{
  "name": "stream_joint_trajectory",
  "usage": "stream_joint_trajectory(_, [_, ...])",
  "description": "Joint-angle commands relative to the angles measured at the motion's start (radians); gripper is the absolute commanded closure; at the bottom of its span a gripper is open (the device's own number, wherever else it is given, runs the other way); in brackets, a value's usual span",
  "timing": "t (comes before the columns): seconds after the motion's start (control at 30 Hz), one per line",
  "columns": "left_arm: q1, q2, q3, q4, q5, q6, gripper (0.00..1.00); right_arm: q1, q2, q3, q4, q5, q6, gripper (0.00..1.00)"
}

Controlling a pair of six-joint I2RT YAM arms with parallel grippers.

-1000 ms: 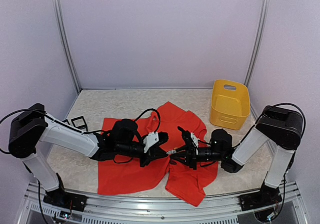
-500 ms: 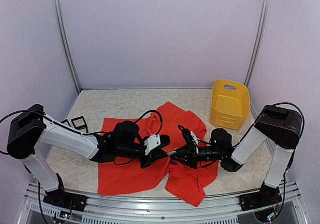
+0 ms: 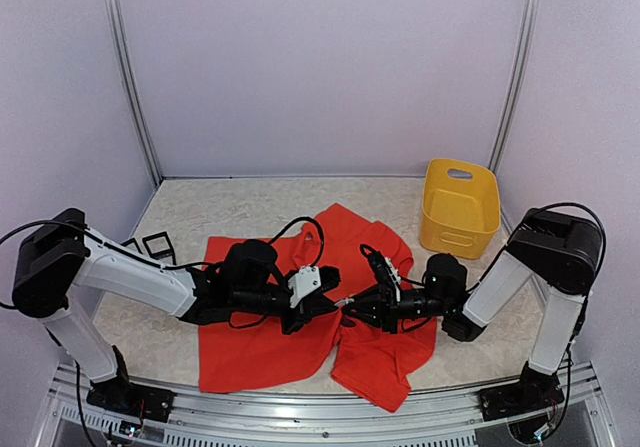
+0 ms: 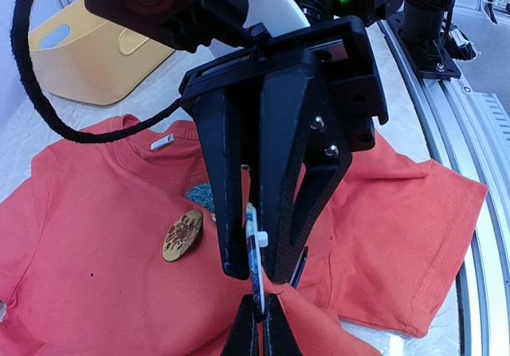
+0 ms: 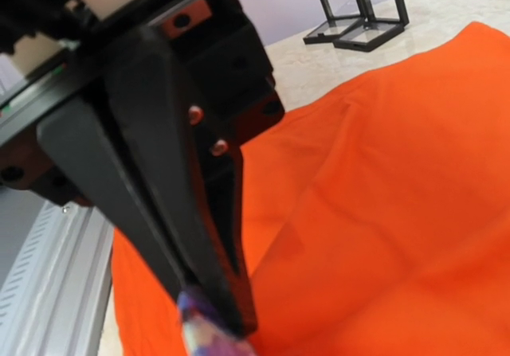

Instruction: Pin the brooch onto the clothing

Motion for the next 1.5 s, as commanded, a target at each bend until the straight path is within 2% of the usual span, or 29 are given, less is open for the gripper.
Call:
stream_joint_trajectory(0.0, [-0.017,-0.024,-0.023,-0.017,0.052,0.003,1.00,-0.032,-0.003,-0.004,0.089,0.048,0.021,0.87])
stream_joint_trajectory(0.07, [-0.012,-0.027,-0.027,-0.012,0.052,-0.002,1.00,-0.032,-0.008,-0.007,0.085,0.045,0.012,0.84])
stream_joint_trajectory(0.23, [0.001,-0.029,-0.033,-0.009,0.039,-0.004,1.00,-0.033,-0.049,-0.014,0.002,0.033,-0.059,0.68])
stream_joint_trajectory(0.33, [0.003,-0.030,-0.037,-0.008,0.000,0.003,1.00,-0.034,-0.128,-0.048,-0.076,0.046,-0.140,0.59])
stream_joint_trajectory(0.47, [-0.028,-0.039,-0.051,0.001,-0.183,0.054,1.00,-0.052,-0.258,-0.086,-0.229,0.102,-0.212,0.57])
stream_joint_trajectory(0.7, [-0.121,-0.027,-0.019,-0.064,-0.525,0.312,1.00,-0.070,-0.398,-0.094,-0.416,0.257,-0.274,0.55])
stream_joint_trajectory(0.77, [-0.164,-0.002,0.038,-0.195,-0.554,0.396,0.91,-0.069,-0.411,-0.087,-0.452,0.326,-0.282,0.55])
stream_joint_trajectory(0.8, [-0.183,0.017,0.083,-0.329,-0.539,0.427,0.84,-0.070,-0.411,-0.079,-0.480,0.385,-0.286,0.55])
stream_joint_trajectory(0.87, [-0.211,0.062,0.166,-0.488,-0.528,0.426,0.68,-0.070,-0.406,-0.045,-0.560,0.496,-0.279,0.55])
stream_joint_trajectory(0.93, [-0.218,0.073,0.205,-0.572,-0.521,0.382,0.56,-0.071,-0.394,0.001,-0.660,0.625,-0.239,0.56])
stream_joint_trajectory(1.0, [-0.221,0.045,0.226,-0.624,-0.494,0.305,0.50,-0.081,-0.371,0.059,-0.782,0.723,-0.186,0.61])
stream_joint_trajectory(1.17, [-0.190,-0.085,0.219,-0.677,-0.324,0.129,0.47,-0.103,-0.275,0.227,-1.041,0.773,-0.136,0.82])
stream_joint_trajectory(1.27, [-0.089,-0.215,0.084,-0.520,-0.257,-0.036,0.47,-0.115,-0.204,0.303,-1.150,0.805,-0.109,0.93])
stream_joint_trajectory(1.37, [0.074,-0.320,-0.086,-0.279,-0.332,-0.358,0.43,-0.137,-0.125,0.357,-1.208,0.806,-0.086,0.97])
stream_joint_trajectory(1.47, [0.213,-0.296,-0.139,-0.293,-0.473,-0.606,0.48,-0.158,-0.040,0.430,-1.264,0.804,-0.086,0.97])
